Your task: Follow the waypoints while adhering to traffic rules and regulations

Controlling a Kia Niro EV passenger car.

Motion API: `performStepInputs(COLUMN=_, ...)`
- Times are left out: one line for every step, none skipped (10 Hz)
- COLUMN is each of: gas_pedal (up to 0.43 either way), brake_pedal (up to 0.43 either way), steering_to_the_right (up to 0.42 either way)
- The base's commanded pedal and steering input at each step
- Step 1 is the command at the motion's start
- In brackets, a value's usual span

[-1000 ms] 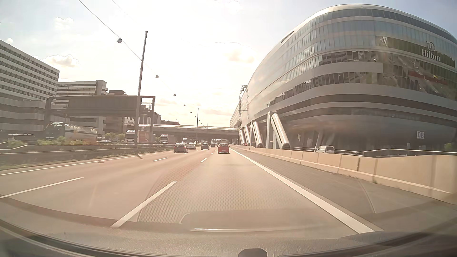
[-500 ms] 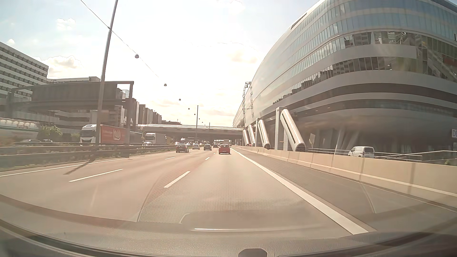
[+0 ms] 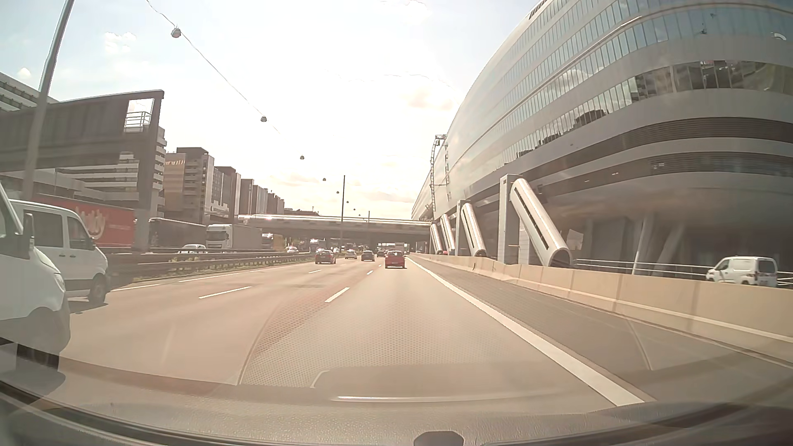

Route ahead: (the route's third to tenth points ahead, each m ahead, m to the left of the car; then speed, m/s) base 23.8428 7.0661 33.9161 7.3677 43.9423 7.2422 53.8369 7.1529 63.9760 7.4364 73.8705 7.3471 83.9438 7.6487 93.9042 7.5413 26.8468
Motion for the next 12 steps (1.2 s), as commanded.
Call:
performStepInputs(gas_pedal=0.189, brake_pedal=0.0, steering_to_the_right=-0.002)
performStepInputs(gas_pedal=0.189, brake_pedal=0.0, steering_to_the_right=-0.001)
performStepInputs(gas_pedal=0.189, brake_pedal=0.0, steering_to_the_right=0.0)
performStepInputs(gas_pedal=0.189, brake_pedal=0.0, steering_to_the_right=0.0)
performStepInputs(gas_pedal=0.189, brake_pedal=0.0, steering_to_the_right=0.0)
performStepInputs(gas_pedal=0.189, brake_pedal=0.0, steering_to_the_right=0.0)
performStepInputs(gas_pedal=0.189, brake_pedal=0.0, steering_to_the_right=0.001)
performStepInputs(gas_pedal=0.189, brake_pedal=0.0, steering_to_the_right=0.001)
performStepInputs(gas_pedal=0.189, brake_pedal=0.0, steering_to_the_right=0.001)
performStepInputs(gas_pedal=0.189, brake_pedal=0.0, steering_to_the_right=0.001)
performStepInputs(gas_pedal=0.189, brake_pedal=0.0, steering_to_the_right=0.001)
performStepInputs(gas_pedal=0.189, brake_pedal=0.0, steering_to_the_right=0.001)
